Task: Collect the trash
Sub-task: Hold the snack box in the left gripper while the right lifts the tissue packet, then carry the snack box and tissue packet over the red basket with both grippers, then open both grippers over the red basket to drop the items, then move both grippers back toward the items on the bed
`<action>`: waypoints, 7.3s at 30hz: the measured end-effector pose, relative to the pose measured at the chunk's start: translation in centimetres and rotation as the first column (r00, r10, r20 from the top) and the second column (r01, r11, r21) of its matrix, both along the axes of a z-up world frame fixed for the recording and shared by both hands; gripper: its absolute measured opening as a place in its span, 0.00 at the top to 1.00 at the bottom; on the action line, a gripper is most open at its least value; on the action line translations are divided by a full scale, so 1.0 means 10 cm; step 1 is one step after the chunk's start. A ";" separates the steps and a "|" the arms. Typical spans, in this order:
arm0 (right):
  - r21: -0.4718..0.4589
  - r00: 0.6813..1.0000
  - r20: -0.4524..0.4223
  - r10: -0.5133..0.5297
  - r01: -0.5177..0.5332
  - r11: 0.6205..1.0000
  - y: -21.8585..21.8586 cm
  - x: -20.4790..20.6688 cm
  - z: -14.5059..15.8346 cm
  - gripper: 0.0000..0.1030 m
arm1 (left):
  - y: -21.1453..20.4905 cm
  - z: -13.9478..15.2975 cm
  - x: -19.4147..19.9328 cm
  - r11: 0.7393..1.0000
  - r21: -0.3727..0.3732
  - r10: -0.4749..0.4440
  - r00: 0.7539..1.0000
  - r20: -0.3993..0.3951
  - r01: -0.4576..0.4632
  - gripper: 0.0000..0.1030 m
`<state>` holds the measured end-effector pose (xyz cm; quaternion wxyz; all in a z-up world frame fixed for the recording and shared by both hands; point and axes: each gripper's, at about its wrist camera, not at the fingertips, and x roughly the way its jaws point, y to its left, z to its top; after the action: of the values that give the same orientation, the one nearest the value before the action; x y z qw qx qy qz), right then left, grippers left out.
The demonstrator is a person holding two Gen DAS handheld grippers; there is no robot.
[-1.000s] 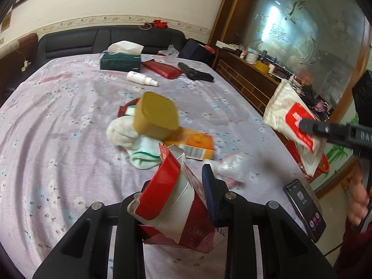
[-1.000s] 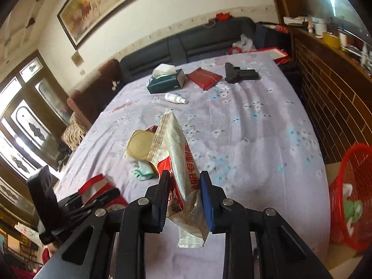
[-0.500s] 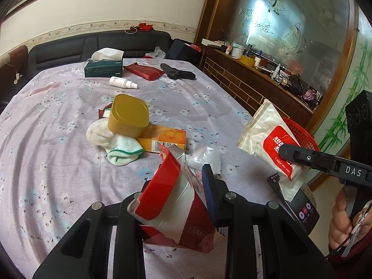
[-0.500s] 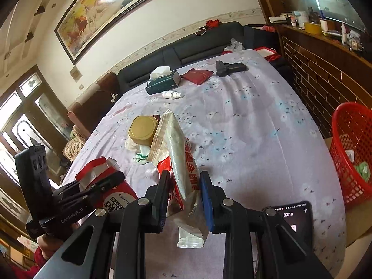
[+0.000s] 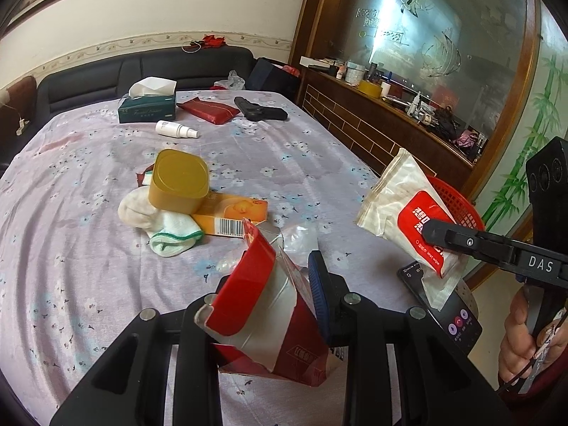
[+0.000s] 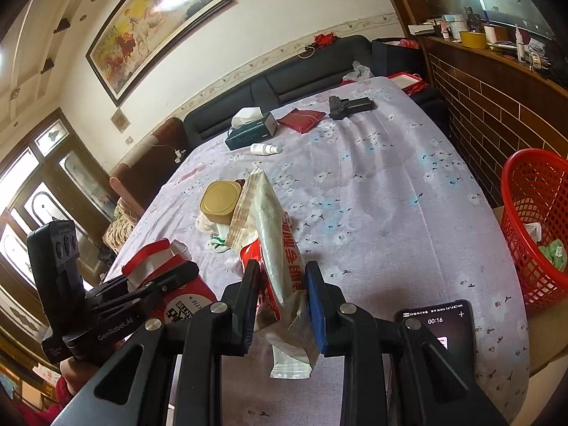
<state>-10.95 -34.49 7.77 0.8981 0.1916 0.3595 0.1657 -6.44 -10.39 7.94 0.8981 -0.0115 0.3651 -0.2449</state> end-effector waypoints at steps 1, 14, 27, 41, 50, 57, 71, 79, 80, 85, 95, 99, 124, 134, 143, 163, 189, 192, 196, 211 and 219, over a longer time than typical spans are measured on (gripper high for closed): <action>0.001 1.000 0.001 0.000 0.000 1.000 0.00 -0.01 0.00 0.73 | -0.01 0.00 0.00 1.000 0.001 -0.001 1.000 0.000 0.001 0.72; 0.007 1.000 0.001 0.009 -0.009 1.000 -0.02 -0.01 0.00 0.73 | -0.04 0.00 0.01 1.000 0.005 -0.006 1.000 0.000 0.006 0.72; 0.016 1.000 -0.003 0.006 -0.006 1.000 -0.01 0.00 0.00 0.73 | -0.08 0.00 0.01 1.000 0.007 -0.017 1.000 0.004 0.017 0.72; 0.022 1.000 0.002 -0.003 0.003 1.000 -0.05 -0.03 0.00 0.73 | -0.14 0.02 0.04 1.000 0.007 -0.029 1.000 0.005 0.029 0.72; 0.036 1.000 0.015 -0.016 0.015 0.999 -0.13 -0.06 0.03 0.73 | -0.21 0.08 0.05 0.999 0.006 -0.045 0.999 0.012 0.045 0.72; 0.047 1.000 0.020 -0.019 0.018 0.999 -0.19 -0.08 0.03 0.73 | -0.28 0.09 0.05 0.998 0.014 -0.054 0.998 0.013 0.054 0.72; 0.052 1.000 0.019 -0.019 0.018 0.998 -0.24 -0.09 0.04 0.73 | -0.32 0.07 0.04 0.998 0.019 -0.060 0.998 0.010 0.060 0.72; 0.048 1.000 0.013 -0.015 0.014 0.999 -0.22 -0.06 0.04 0.73 | -0.32 0.06 0.05 0.998 0.017 -0.059 0.998 0.007 0.059 0.72; 0.048 1.000 0.012 -0.015 0.014 0.999 -0.22 -0.06 0.04 0.73 | -0.31 0.06 0.06 0.998 0.016 -0.057 0.998 0.007 0.057 0.72; 0.045 1.000 0.008 -0.014 0.014 0.999 -0.19 -0.05 0.04 0.73 | -0.29 0.05 0.07 0.998 0.014 -0.057 0.998 0.005 0.057 0.72; 0.048 1.000 0.011 -0.019 0.018 0.999 -0.21 -0.03 0.04 0.73 | -0.35 0.09 0.12 0.997 0.009 -0.072 0.997 0.000 0.072 0.72; 0.056 0.997 0.038 -0.067 0.065 0.996 -0.43 -0.10 0.12 0.73 | -0.57 0.23 0.15 0.993 0.007 -0.120 0.993 0.021 0.119 0.72; 0.058 0.832 0.026 -0.554 0.552 0.832 -2.79 -0.34 0.03 0.72 | -3.44 0.12 0.46 0.877 -0.047 -0.480 0.874 -0.072 0.478 0.71; 0.055 0.810 -0.034 -0.586 0.587 0.808 -3.05 -0.25 -0.21 0.58 | -3.45 0.07 0.54 0.891 -0.038 -0.454 0.888 -0.072 0.452 0.34; 0.048 0.861 0.030 -0.507 0.506 0.861 -2.59 -0.41 0.07 0.58 | -2.78 0.28 0.38 0.912 -0.058 -0.409 0.912 -0.039 0.406 0.34; 0.000 0.975 0.123 -0.186 0.187 0.982 -1.00 -0.53 0.47 0.52 | -0.55 0.13 0.33 0.995 -0.064 -0.075 0.994 -0.076 0.070 0.34; 0.007 0.995 0.021 -0.096 0.096 0.995 -0.59 -0.19 0.17 0.51 | -0.28 -0.62 0.75 0.990 -0.021 -0.142 0.961 -0.236 0.141 0.32; 0.014 0.995 0.019 -0.103 0.102 0.995 -0.63 -0.17 0.15 0.51 | -0.38 -0.63 0.64 0.984 0.028 -0.168 0.963 -0.210 0.178 0.32; 0.025 0.995 0.014 -0.103 0.102 0.994 -0.67 -0.15 0.12 0.51 | -0.38 -0.62 0.70 0.989 0.032 -0.132 0.968 -0.213 0.142 0.32; 0.041 0.993 0.010 -0.113 0.113 0.993 -0.78 -0.14 0.07 0.51 | -0.42 -0.50 0.86 0.995 0.012 -0.092 0.975 -0.201 0.097 0.32; 0.049 0.994 0.011 -0.110 0.110 0.993 -0.79 -0.15 0.06 0.51 | -0.51 -0.54 0.89 0.995 0.010 -0.099 0.977 -0.186 0.102 0.56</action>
<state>-12.49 -42.43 8.36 0.9034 0.2318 0.3380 0.1259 2.45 -15.53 2.51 0.8467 -0.0072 0.4496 -0.2845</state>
